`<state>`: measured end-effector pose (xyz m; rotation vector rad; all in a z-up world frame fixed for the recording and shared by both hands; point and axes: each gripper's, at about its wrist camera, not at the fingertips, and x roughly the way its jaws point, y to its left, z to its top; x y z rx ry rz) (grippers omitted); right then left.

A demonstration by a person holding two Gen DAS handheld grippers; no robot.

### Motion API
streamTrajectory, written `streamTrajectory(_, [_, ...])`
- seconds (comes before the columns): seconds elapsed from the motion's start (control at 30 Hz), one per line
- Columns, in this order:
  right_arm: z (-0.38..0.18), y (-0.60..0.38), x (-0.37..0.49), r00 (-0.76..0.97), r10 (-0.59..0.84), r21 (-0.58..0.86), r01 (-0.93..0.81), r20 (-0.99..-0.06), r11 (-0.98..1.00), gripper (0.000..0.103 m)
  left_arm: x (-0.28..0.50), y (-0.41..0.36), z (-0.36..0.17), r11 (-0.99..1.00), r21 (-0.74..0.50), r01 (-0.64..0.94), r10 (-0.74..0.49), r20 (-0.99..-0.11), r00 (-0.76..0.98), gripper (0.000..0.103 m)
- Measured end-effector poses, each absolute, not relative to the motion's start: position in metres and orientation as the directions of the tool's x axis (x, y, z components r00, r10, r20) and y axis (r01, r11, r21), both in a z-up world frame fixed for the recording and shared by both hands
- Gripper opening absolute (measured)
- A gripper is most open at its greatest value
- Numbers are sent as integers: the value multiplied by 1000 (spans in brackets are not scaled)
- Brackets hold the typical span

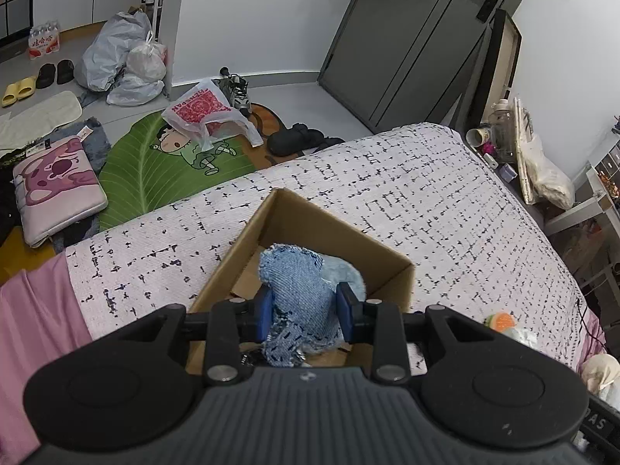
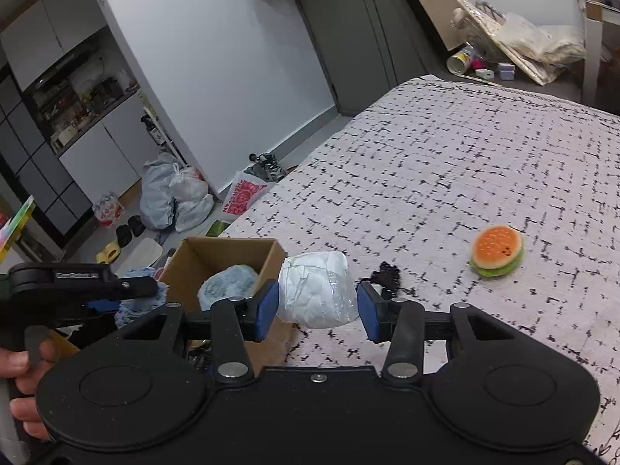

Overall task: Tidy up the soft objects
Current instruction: 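Release the heart plush into the box with the left tool while the right tool drops the white plush in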

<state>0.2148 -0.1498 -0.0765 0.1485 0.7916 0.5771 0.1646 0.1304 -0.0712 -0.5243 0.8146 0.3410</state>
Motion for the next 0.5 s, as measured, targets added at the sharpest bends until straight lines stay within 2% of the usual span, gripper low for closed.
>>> streamTrajectory(0.13, [-76, -140, 211, 558, 545, 334, -440, -626, 834, 44, 166, 140, -85, 802, -349, -484, 53, -766, 640, 33])
streamTrajectory(0.4, [-78, -120, 209, 552, 558, 339, -452, -620, 825, 44, 169, 152, -98, 780, -363, -510, 71, -758, 648, 35])
streamTrajectory(0.5, [-77, -111, 208, 539, 575, 356, -461, -615, 813, 44, 169, 159, -104, 751, -413, -515, 31, -757, 653, 46])
